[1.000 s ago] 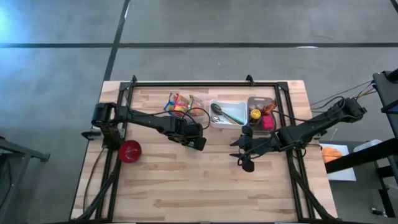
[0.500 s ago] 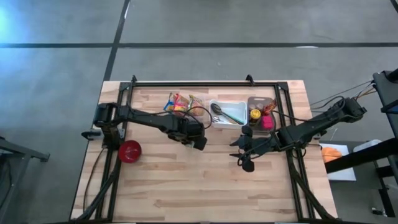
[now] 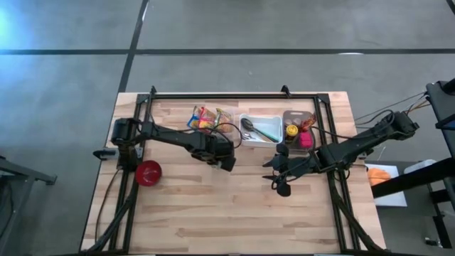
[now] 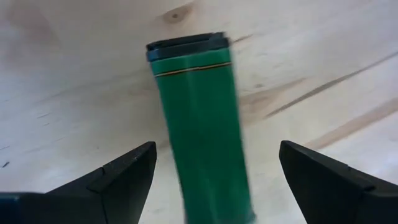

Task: Pick & Place Food Item
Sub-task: Put the black seasoning can into the black bin

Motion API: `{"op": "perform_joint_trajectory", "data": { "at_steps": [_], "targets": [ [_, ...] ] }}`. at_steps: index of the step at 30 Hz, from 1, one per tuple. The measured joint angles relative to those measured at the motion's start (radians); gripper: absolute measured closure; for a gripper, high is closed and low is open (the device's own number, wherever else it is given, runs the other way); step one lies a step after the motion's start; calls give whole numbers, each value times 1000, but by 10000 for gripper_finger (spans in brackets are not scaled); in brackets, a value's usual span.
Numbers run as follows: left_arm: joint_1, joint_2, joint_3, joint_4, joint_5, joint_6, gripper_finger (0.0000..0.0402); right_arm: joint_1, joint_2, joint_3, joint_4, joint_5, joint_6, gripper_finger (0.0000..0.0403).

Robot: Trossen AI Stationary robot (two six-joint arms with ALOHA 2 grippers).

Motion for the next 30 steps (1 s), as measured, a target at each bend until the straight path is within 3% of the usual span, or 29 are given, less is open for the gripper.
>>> {"op": "perform_joint_trajectory", "data": {
  "at_steps": [5,8,20,30],
  "targets": [
    [7,3,-27,-6,0,51,65,0,0,0,-3,0,-2,201],
    [11,3,-37,-14,0,53,89,0,0,0,-3,0,-3,201],
    [28,-3,-42,-3,-6,115,304,0,0,0,-6,0,-6,201],
    [3,-43,-40,0,61,220,304,0,0,0,14,-5,34,201]
  ]
}}
